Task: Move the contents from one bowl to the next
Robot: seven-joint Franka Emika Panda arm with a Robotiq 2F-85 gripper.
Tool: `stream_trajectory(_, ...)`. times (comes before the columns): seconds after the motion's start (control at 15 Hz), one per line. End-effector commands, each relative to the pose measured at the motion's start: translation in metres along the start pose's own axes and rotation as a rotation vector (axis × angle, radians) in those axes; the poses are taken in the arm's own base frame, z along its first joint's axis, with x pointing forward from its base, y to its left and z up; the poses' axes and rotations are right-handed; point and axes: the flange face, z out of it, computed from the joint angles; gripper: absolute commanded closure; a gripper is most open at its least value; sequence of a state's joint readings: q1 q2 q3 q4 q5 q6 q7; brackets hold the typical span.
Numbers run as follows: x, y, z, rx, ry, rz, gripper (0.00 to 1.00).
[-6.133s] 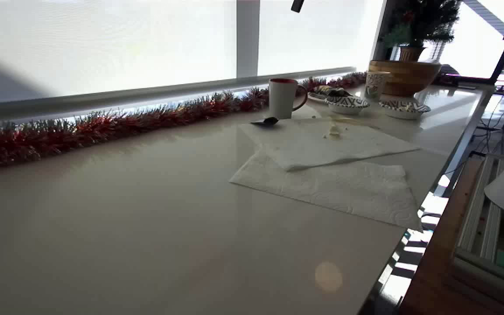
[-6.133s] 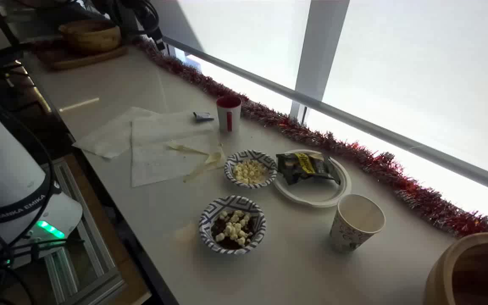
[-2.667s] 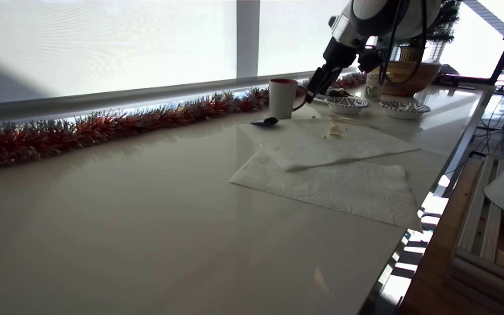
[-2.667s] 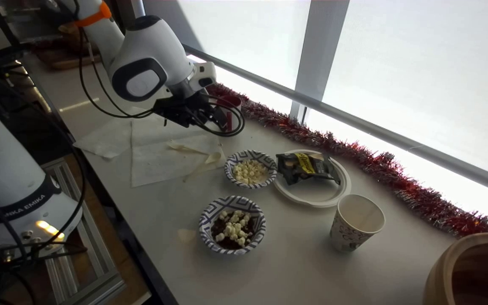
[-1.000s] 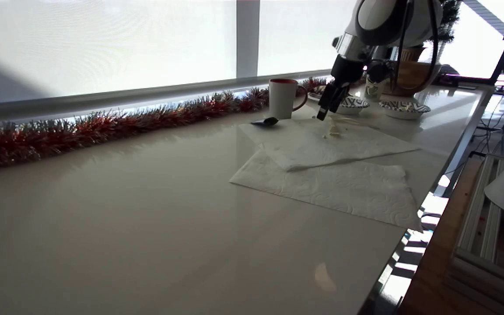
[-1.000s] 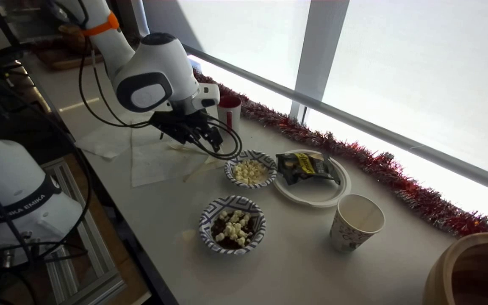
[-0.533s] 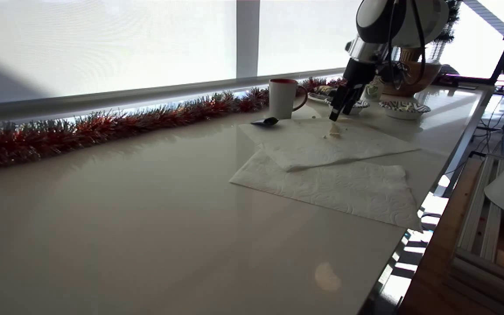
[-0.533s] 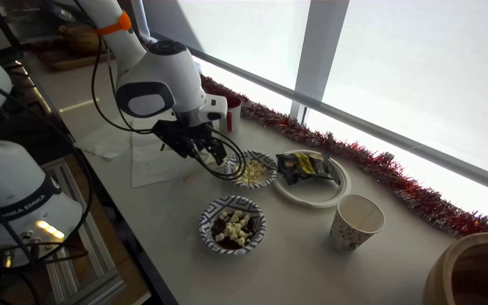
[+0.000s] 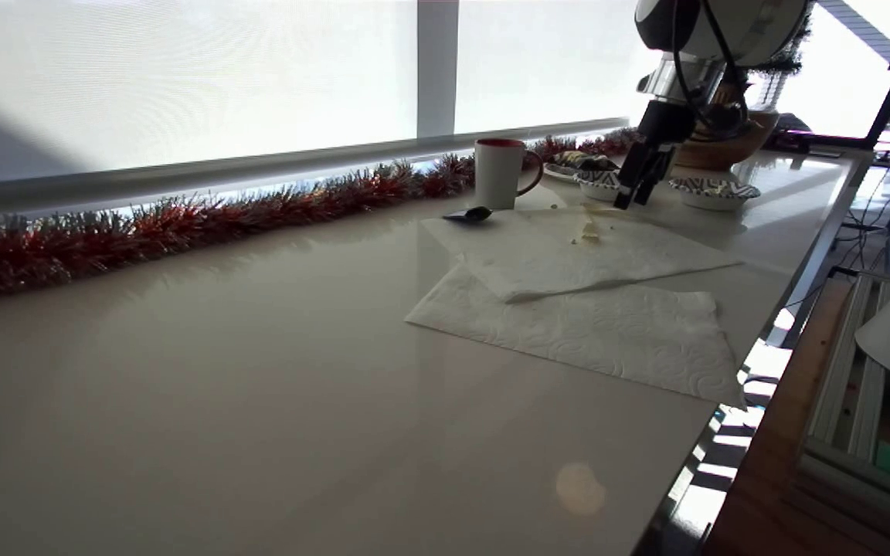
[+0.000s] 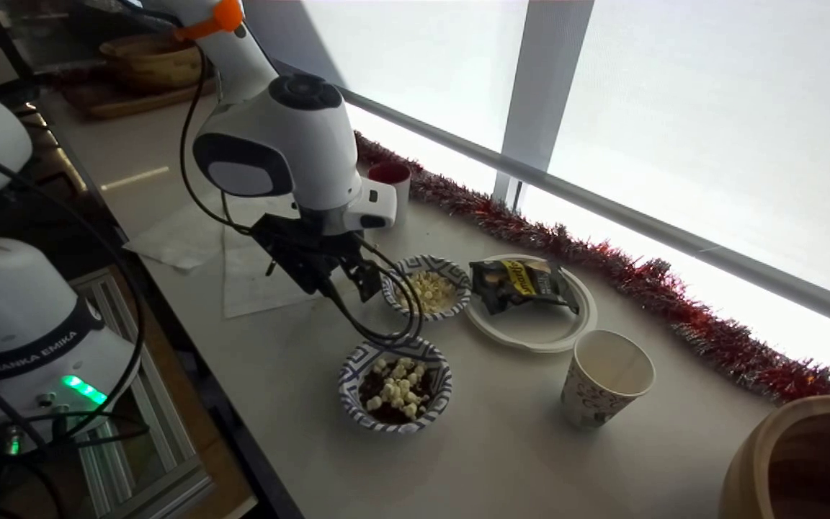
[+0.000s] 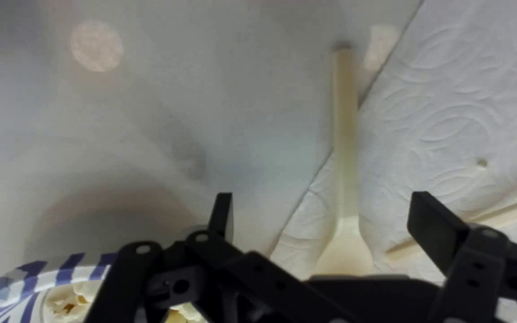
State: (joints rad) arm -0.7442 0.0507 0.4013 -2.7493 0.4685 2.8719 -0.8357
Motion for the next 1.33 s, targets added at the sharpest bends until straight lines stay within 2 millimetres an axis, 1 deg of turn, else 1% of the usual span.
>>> stream_trajectory(0.0, -0.008, 0.015, -0.024, 0.036, -0.011, -0.028, 0.0)
stream_trajectory(0.13, -0.007, 0.019, -0.035, 0.029, 0.012, -0.057, 0.0)
stream_trajectory(0.2, -0.009, 0.016, -0.038, 0.031, 0.013, -0.075, 0.0)
stream_trajectory(0.27, -0.008, 0.015, -0.039, 0.031, 0.006, -0.095, 0.0)
stream_trajectory(0.47, -0.003, 0.002, -0.044, 0.088, -0.001, -0.147, 0.0)
stream_trajectory(0.53, -0.004, 0.012, -0.034, 0.053, -0.015, -0.111, 0.0)
stream_trajectory(0.67, -0.001, 0.005, -0.037, 0.069, -0.016, -0.131, 0.0)
stream_trajectory(0.8, 0.0, 0.002, -0.038, 0.071, -0.015, -0.138, 0.0)
stream_trajectory(0.87, 0.002, -0.002, -0.031, 0.056, -0.037, -0.14, 0.0)
stream_trajectory(1.13, 0.004, -0.023, -0.016, 0.085, -0.1, -0.133, 0.0)
stream_trajectory(1.27, 0.005, -0.028, -0.011, 0.068, -0.123, -0.118, 0.0)
